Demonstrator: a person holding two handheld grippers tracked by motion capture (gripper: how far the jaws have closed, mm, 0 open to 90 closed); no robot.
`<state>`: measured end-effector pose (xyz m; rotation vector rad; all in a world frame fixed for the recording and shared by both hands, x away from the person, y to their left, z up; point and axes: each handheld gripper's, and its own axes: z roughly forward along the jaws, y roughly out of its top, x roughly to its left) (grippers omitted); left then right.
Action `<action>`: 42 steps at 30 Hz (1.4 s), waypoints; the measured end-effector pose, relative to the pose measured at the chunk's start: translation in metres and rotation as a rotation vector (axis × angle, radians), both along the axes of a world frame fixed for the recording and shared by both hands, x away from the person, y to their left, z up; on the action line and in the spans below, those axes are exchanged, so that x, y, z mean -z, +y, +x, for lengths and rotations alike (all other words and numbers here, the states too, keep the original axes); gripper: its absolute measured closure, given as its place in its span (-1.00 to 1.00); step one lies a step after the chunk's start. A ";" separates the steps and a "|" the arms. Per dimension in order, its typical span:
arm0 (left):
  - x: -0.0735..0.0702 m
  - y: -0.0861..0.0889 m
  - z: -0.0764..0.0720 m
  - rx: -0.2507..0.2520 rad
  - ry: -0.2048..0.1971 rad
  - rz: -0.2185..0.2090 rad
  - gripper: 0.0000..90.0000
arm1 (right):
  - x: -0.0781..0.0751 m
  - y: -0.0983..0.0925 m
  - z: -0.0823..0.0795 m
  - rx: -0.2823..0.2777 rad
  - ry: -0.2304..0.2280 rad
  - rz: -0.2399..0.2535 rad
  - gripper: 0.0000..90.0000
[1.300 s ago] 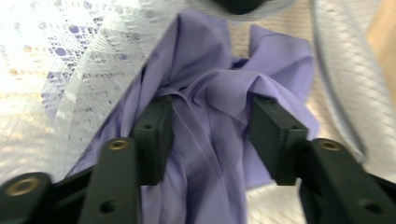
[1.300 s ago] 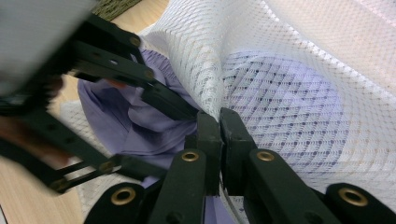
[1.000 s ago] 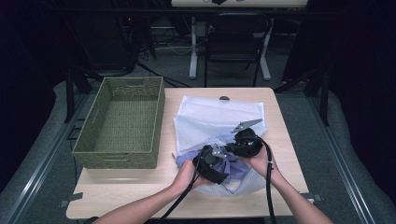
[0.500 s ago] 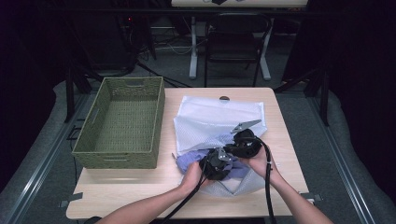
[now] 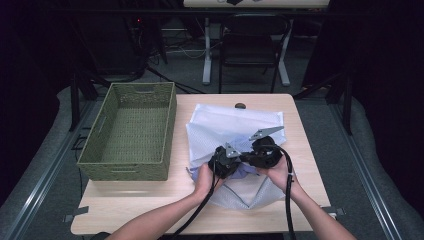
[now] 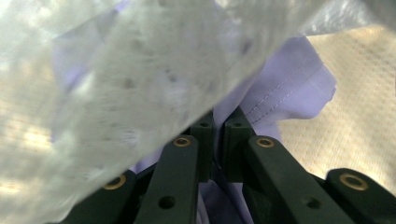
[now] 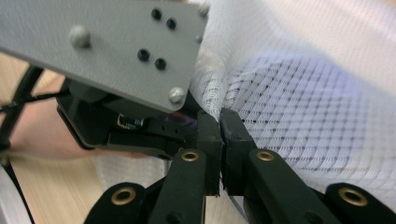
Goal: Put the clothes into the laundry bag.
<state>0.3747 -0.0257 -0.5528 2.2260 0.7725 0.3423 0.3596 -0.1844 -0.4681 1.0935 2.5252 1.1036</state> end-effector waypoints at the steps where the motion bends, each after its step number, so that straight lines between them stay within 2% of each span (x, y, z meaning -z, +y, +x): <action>1: 0.003 -0.001 0.000 0.013 0.012 0.008 0.86 | 0.004 0.001 0.001 -0.001 0.013 -0.012 0.96; 4: 0.002 -0.002 -0.001 0.032 0.020 0.011 0.76 | 0.011 0.002 0.003 -0.002 0.036 -0.026 0.96; 5: 0.000 0.000 -0.002 0.059 0.029 0.020 0.62 | 0.014 0.001 0.004 -0.003 0.046 -0.033 0.96; 7: -0.003 0.001 -0.004 0.078 0.052 0.023 0.49 | 0.015 0.001 0.005 -0.003 0.045 -0.035 0.96; 11: -0.009 0.007 -0.013 0.118 0.057 0.044 0.21 | 0.015 0.000 0.005 -0.002 0.048 -0.030 0.96; 12: -0.013 0.010 -0.018 0.128 0.050 0.048 0.17 | 0.015 -0.001 0.005 -0.003 0.047 -0.030 0.96; 13: -0.013 0.010 -0.018 0.128 0.050 0.048 0.04 | 0.015 -0.001 0.005 -0.003 0.047 -0.030 0.96; 16: -0.022 0.015 -0.023 0.143 0.050 0.048 -0.06 | 0.014 -0.001 0.005 -0.005 0.042 -0.031 0.96; 17: -0.026 0.018 -0.026 0.144 0.040 0.040 -0.30 | 0.014 -0.001 0.005 -0.003 0.040 -0.031 0.96; 19: -0.032 0.024 -0.029 0.153 0.027 0.042 -0.37 | 0.014 -0.001 0.005 -0.004 0.038 -0.031 0.96; 20: -0.037 0.030 -0.030 0.138 0.016 0.037 -0.45 | 0.013 -0.001 0.005 -0.003 0.034 -0.030 0.96; 22: -0.039 0.035 -0.031 0.127 0.015 0.035 -0.45 | 0.013 -0.001 0.005 -0.005 0.034 -0.032 0.96; 25: -0.038 0.052 -0.031 0.089 0.025 0.063 -0.45 | 0.014 -0.001 0.005 -0.017 0.036 -0.036 0.96; 26: -0.038 0.052 -0.031 0.089 0.025 0.063 -0.43 | 0.014 -0.001 0.005 -0.017 0.036 -0.036 0.96; 28: -0.033 0.065 -0.031 0.038 0.031 0.095 -0.40 | 0.014 -0.001 0.005 -0.018 0.035 -0.036 0.96; 30: -0.031 0.068 -0.030 0.021 0.032 0.108 -0.38 | 0.013 -0.001 0.005 -0.018 0.033 -0.035 0.96; 31: -0.026 0.071 -0.028 -0.004 0.047 0.137 -0.31 | 0.013 0.000 0.006 -0.019 0.033 -0.036 0.96; 33: -0.023 0.071 -0.026 -0.009 0.059 0.142 -0.11 | 0.013 0.000 0.006 -0.019 0.033 -0.035 0.96; 34: -0.019 0.070 -0.025 -0.007 0.068 0.155 -0.11 | 0.014 0.000 0.006 -0.021 0.034 -0.038 0.96; 35: -0.014 0.069 -0.022 -0.004 0.073 0.172 -0.02 | 0.014 0.001 0.006 -0.023 0.034 -0.039 0.96; 37: -0.006 0.069 -0.016 0.012 0.095 0.186 0.30 | 0.014 0.002 0.005 -0.026 0.040 -0.042 0.96; 38: -0.006 0.069 -0.016 0.012 0.095 0.186 0.44 | 0.014 0.002 0.005 -0.026 0.040 -0.042 0.96; 39: -0.004 0.068 -0.014 0.016 0.091 0.191 0.44 | 0.014 0.002 0.005 -0.026 0.040 -0.041 0.96; 40: -0.003 0.068 -0.013 0.018 0.096 0.189 0.64 | 0.014 0.002 0.005 -0.026 0.039 -0.039 0.96; 41: -0.002 0.067 -0.011 0.020 0.099 0.194 0.64 | 0.014 0.002 0.005 -0.026 0.039 -0.039 0.96; 42: -0.002 0.066 -0.011 0.021 0.105 0.182 0.78 | 0.014 0.002 0.005 -0.027 0.036 -0.040 0.96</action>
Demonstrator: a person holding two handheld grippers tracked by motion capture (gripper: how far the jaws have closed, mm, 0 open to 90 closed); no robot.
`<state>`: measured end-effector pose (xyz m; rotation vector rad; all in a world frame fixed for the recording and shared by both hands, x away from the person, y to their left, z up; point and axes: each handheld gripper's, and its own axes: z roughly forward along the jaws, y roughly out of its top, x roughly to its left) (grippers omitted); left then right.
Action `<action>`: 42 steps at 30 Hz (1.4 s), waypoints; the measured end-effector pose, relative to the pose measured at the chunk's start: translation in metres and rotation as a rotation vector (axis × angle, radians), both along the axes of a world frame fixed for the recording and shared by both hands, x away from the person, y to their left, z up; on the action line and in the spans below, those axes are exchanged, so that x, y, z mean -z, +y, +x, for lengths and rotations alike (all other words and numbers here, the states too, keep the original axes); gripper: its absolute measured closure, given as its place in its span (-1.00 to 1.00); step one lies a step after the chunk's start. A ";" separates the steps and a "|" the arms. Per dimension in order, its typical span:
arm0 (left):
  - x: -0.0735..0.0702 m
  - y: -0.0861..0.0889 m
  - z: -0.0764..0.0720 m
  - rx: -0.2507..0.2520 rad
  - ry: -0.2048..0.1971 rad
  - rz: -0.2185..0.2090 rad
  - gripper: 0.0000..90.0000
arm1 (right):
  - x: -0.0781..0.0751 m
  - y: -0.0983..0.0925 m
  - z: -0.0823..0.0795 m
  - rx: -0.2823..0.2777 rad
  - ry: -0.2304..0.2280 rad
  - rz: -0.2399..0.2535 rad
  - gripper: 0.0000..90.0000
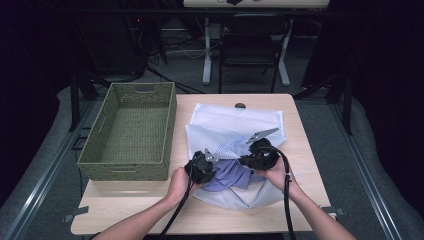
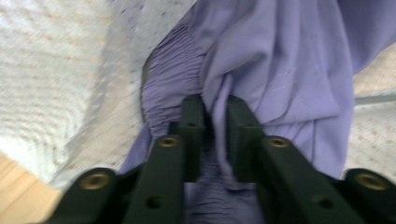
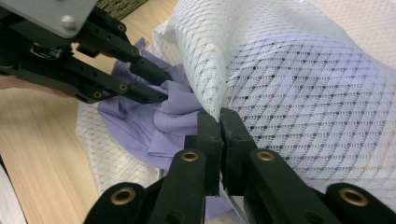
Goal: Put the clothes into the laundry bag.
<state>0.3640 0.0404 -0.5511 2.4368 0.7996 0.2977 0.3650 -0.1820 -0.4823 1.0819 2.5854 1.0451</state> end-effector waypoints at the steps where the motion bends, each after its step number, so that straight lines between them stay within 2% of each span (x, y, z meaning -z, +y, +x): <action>1: -0.001 -0.003 -0.001 0.009 -0.006 -0.006 0.78 | 0.000 0.000 0.000 0.000 0.000 0.000 0.96; 2: -0.002 -0.004 -0.001 0.012 -0.010 -0.015 0.87 | 0.000 0.001 0.000 -0.001 -0.001 0.000 0.96; 6: -0.010 -0.011 -0.001 0.005 -0.031 -0.077 0.90 | -0.003 0.001 -0.001 0.000 -0.008 0.004 0.96; 7: -0.016 -0.017 0.000 0.001 -0.040 -0.120 0.90 | -0.005 0.001 -0.002 0.000 -0.018 0.010 0.96; 9: -0.021 -0.024 0.001 -0.004 -0.050 -0.155 0.90 | -0.008 0.002 -0.003 0.005 -0.024 0.021 0.96; 10: -0.021 -0.024 0.001 -0.004 -0.050 -0.155 0.90 | -0.008 0.002 -0.003 0.005 -0.024 0.021 0.96; 12: -0.022 -0.030 0.002 -0.006 -0.059 -0.185 0.90 | -0.011 0.002 -0.004 0.002 -0.034 0.030 0.96; 13: -0.019 -0.037 0.003 -0.006 -0.071 -0.184 0.89 | -0.012 0.003 -0.005 -0.004 -0.035 0.029 0.96; 16: -0.012 -0.041 0.006 -0.001 -0.052 -0.166 0.85 | -0.007 0.002 -0.003 -0.004 -0.015 0.020 0.96; 17: -0.005 -0.040 0.010 0.014 -0.017 -0.141 0.81 | -0.004 0.002 -0.003 -0.005 -0.007 0.014 0.96; 18: -0.005 -0.040 0.010 0.014 -0.017 -0.141 0.75 | -0.001 0.003 -0.003 -0.004 -0.001 0.006 0.96; 19: -0.003 -0.038 0.011 0.035 0.010 -0.113 0.69 | 0.001 0.003 -0.002 -0.006 0.005 -0.004 0.96; 20: -0.003 -0.038 0.011 0.035 0.010 -0.113 0.62 | 0.001 0.003 -0.002 -0.006 0.005 -0.004 0.96; 21: -0.004 -0.036 0.011 0.048 0.016 -0.112 0.62 | 0.003 0.003 -0.001 -0.009 0.009 -0.008 0.96; 23: -0.011 -0.032 0.008 0.076 0.009 -0.097 0.41 | 0.005 0.003 0.000 -0.009 0.012 -0.018 0.96; 27: -0.020 -0.027 0.004 0.091 0.002 -0.092 -0.02 | 0.005 0.002 -0.001 -0.007 0.007 -0.018 0.96; 28: -0.025 -0.024 0.002 0.104 0.017 -0.077 -0.02 | 0.004 0.002 -0.001 -0.007 0.006 -0.018 0.96; 29: -0.031 -0.019 -0.001 0.107 0.017 -0.083 -0.20 | 0.004 0.001 -0.001 -0.004 0.003 -0.019 0.96; 31: -0.039 -0.012 -0.005 0.110 0.007 -0.077 -0.32 | 0.003 0.001 -0.001 -0.002 0.000 -0.017 0.96; 34: -0.046 -0.005 -0.007 0.096 -0.002 -0.088 -0.41 | 0.003 0.001 -0.001 -0.003 0.000 -0.016 0.96; 35: -0.051 0.002 -0.009 0.082 -0.010 -0.097 -0.53 | 0.003 0.000 -0.001 0.002 -0.003 -0.019 0.96; 36: -0.053 0.006 -0.009 0.073 -0.015 -0.107 -0.55 | 0.003 0.000 -0.001 0.003 -0.006 -0.023 0.96; 40: -0.052 0.014 -0.012 0.057 -0.010 -0.104 -0.62 | 0.002 -0.001 -0.001 0.006 -0.014 -0.021 0.96; 42: -0.047 0.017 -0.014 0.051 0.005 -0.090 -0.63 | 0.002 -0.001 -0.001 0.006 -0.015 -0.020 0.96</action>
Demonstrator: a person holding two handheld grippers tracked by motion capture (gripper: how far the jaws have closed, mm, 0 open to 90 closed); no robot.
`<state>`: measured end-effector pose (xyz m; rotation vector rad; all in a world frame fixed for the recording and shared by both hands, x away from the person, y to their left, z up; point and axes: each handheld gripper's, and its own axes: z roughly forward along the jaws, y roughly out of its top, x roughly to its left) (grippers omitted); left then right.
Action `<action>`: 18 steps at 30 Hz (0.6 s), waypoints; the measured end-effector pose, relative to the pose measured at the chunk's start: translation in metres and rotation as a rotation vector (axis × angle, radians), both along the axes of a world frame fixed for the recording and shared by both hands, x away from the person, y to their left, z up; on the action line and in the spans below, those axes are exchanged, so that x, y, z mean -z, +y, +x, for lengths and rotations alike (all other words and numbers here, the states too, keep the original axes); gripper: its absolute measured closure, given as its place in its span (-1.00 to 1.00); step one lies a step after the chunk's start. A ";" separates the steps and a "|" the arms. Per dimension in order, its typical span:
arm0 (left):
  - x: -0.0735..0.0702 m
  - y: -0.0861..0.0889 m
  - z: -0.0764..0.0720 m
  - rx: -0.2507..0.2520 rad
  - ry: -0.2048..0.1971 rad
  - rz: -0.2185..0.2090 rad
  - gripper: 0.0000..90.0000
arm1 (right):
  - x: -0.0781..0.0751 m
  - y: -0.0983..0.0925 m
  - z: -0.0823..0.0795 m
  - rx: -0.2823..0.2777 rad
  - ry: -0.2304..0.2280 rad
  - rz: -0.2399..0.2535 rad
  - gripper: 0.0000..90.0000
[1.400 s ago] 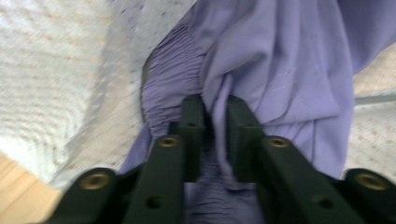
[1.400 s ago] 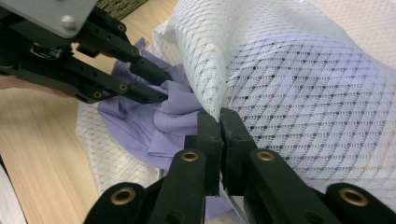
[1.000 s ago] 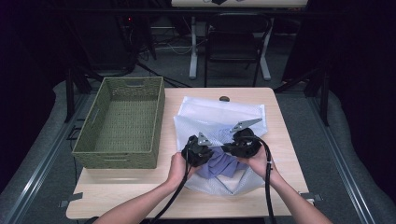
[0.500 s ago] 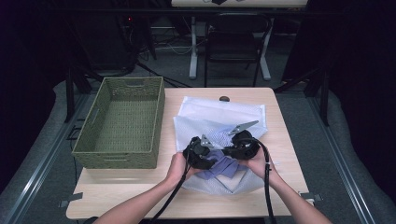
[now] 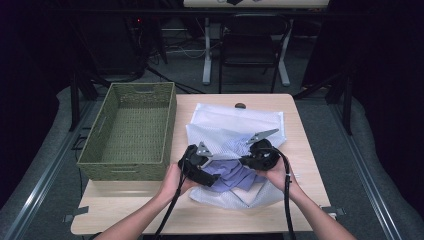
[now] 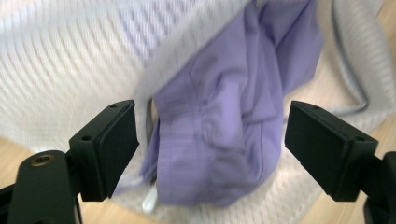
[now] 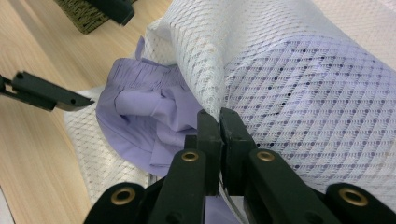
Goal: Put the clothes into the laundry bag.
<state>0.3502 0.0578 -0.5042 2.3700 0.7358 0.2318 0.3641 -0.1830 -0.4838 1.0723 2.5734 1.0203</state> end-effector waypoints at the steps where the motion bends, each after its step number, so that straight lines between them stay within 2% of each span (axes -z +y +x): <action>1: 0.004 0.001 -0.001 0.001 0.009 0.010 -0.63 | 0.000 0.000 0.000 -0.001 -0.001 -0.001 0.96; 3: 0.016 0.001 -0.001 0.008 0.053 0.038 -0.59 | 0.000 -0.001 0.001 0.002 0.000 0.000 0.96; 5: 0.019 0.000 0.001 0.007 0.061 0.046 -0.43 | 0.000 -0.001 0.001 0.001 -0.002 0.001 0.96; 7: 0.029 -0.002 0.004 0.000 0.099 0.062 -0.25 | 0.000 0.000 0.001 0.000 0.000 0.001 0.96; 10: 0.034 -0.003 0.005 -0.007 0.101 0.081 -0.17 | 0.000 0.000 0.001 0.001 0.001 0.002 0.96; 11: 0.037 -0.004 0.006 -0.012 0.102 0.087 -0.07 | 0.000 0.000 0.001 0.001 0.001 0.004 0.96; 12: 0.041 -0.004 0.008 -0.018 0.105 0.074 0.12 | 0.001 0.000 0.001 0.002 0.006 0.005 0.96; 15: 0.045 -0.004 0.012 -0.028 0.098 0.050 0.46 | 0.001 0.000 0.002 -0.002 0.003 0.004 0.96; 18: 0.046 -0.008 0.011 -0.019 0.093 0.046 0.72 | 0.001 0.001 0.001 -0.003 0.005 0.004 0.96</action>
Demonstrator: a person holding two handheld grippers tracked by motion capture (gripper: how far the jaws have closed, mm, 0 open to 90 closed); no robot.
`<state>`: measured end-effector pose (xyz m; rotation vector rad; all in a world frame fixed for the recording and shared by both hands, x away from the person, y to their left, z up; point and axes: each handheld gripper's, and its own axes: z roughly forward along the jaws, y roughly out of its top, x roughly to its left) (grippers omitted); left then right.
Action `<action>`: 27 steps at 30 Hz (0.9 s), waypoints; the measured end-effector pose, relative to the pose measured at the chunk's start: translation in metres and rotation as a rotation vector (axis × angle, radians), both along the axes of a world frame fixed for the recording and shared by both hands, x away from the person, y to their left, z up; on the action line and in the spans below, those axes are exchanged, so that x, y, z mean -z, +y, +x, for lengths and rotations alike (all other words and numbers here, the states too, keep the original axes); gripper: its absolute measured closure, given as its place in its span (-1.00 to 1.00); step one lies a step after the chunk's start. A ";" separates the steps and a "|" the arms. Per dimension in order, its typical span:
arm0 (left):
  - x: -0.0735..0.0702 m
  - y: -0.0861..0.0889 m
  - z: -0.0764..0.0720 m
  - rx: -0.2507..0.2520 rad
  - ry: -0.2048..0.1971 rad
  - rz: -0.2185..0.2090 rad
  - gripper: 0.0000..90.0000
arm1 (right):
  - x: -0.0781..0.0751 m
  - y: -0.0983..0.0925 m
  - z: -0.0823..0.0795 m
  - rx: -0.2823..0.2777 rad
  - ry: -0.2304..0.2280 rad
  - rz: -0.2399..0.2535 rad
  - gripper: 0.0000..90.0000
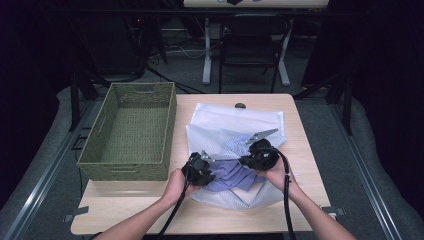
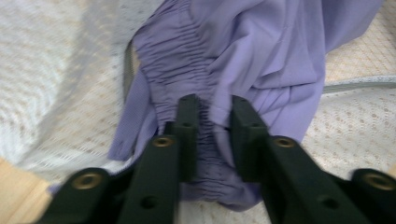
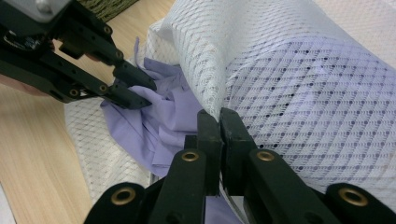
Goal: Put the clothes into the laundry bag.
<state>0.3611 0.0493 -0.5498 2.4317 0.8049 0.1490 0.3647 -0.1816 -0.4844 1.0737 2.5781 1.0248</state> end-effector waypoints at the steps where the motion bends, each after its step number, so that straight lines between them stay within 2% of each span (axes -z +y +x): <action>1: 0.000 -0.001 -0.001 0.007 -0.004 0.002 0.79 | 0.000 0.000 0.000 -0.002 -0.003 0.001 0.96; 4: -0.001 -0.003 -0.002 0.010 -0.014 -0.008 0.90 | -0.001 0.001 0.000 0.002 -0.002 0.004 0.96; 5: -0.003 -0.004 -0.002 0.006 -0.011 -0.031 0.91 | -0.002 0.002 -0.001 -0.002 -0.003 0.011 0.96; 6: -0.003 -0.004 -0.002 0.006 -0.011 -0.031 0.92 | -0.002 0.002 -0.001 -0.002 -0.003 0.011 0.96; 11: -0.017 -0.013 -0.002 0.002 -0.064 -0.079 0.93 | -0.008 0.004 -0.005 -0.008 -0.017 0.021 0.96; 18: -0.032 -0.038 0.000 -0.014 -0.146 -0.197 0.93 | -0.016 0.002 -0.007 -0.001 -0.034 0.055 0.96; 20: -0.030 -0.046 0.001 -0.011 -0.166 -0.193 0.93 | -0.016 0.000 -0.006 0.003 -0.033 0.055 0.96; 22: -0.022 -0.052 0.004 -0.013 -0.165 -0.170 0.92 | -0.015 0.000 -0.006 0.001 -0.030 0.052 0.96; 23: -0.011 -0.053 0.008 -0.024 -0.141 -0.150 0.90 | -0.009 -0.001 -0.003 0.003 -0.013 0.042 0.96; 24: -0.005 -0.052 0.010 -0.018 -0.132 -0.128 0.89 | -0.006 0.000 -0.003 0.001 0.000 0.032 0.96; 27: 0.001 -0.049 0.013 -0.016 -0.111 -0.111 0.82 | 0.001 -0.001 0.000 0.004 0.016 0.014 0.96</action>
